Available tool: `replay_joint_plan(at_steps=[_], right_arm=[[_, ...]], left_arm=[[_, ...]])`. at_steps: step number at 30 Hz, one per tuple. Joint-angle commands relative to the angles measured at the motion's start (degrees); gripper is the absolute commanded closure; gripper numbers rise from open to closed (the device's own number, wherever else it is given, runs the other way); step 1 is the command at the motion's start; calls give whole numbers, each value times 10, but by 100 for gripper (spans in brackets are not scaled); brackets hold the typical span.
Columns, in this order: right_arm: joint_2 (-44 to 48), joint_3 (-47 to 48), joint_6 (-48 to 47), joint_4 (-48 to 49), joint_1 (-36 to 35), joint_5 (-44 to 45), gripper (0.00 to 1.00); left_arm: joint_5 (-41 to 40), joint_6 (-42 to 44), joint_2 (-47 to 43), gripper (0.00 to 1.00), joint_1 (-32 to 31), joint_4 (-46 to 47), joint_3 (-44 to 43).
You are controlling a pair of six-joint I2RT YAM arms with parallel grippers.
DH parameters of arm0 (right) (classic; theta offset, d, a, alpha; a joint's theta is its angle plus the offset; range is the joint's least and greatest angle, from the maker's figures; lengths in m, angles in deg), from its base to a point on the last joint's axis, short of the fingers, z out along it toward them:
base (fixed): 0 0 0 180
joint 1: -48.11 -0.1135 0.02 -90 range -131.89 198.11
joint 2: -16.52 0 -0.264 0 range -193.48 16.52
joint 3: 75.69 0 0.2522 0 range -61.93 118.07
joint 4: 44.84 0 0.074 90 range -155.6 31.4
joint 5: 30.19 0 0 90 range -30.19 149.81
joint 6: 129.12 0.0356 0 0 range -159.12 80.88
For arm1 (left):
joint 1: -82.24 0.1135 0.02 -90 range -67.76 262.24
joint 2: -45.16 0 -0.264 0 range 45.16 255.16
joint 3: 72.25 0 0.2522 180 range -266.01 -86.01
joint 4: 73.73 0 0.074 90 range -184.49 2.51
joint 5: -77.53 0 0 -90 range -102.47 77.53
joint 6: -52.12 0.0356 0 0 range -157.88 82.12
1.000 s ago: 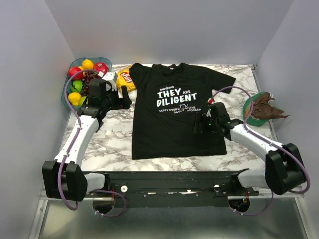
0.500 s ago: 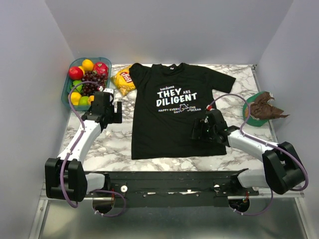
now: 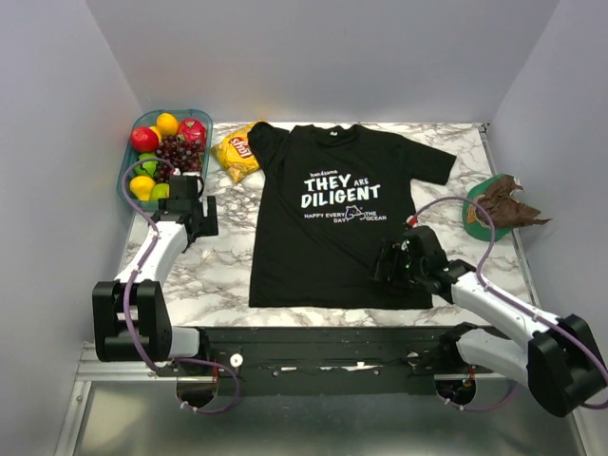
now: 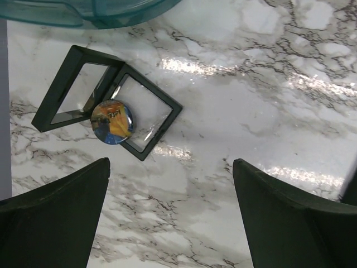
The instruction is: Pin the brooch onto the clothing
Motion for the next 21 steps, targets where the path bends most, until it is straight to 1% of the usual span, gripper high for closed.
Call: replay_joint_plan(at_steps=[1,6,9,10,11,13,15,16,21], right_arm=[[57,26,-11,-69,-4,13,7],[125,82,-58,-115,-4,39,6],[143,116,-74,-136,-4,69,6],[153,120,-77,-138,-4,78,6],[159,124,-79,-139,-5,82,6],[172,125,-85,-138,-4,86,5],[176,123,-90,-137,-5,87,5],[178,122,-93,-137,-4,86,5],[178,113,-101,-137,-4,87,5]], left_arm=[[-20,-13,14,1,30,23,2],[-38,-13,18,2,56,40,11],[-36,-14,32,10,74,50,7],[-34,-12,46,15,76,51,5],[-33,-10,54,18,77,50,0],[-34,-9,75,25,77,46,-7],[-39,-5,87,28,76,44,-13],[-46,-2,96,32,77,43,-15],[-75,4,111,35,77,39,-18]])
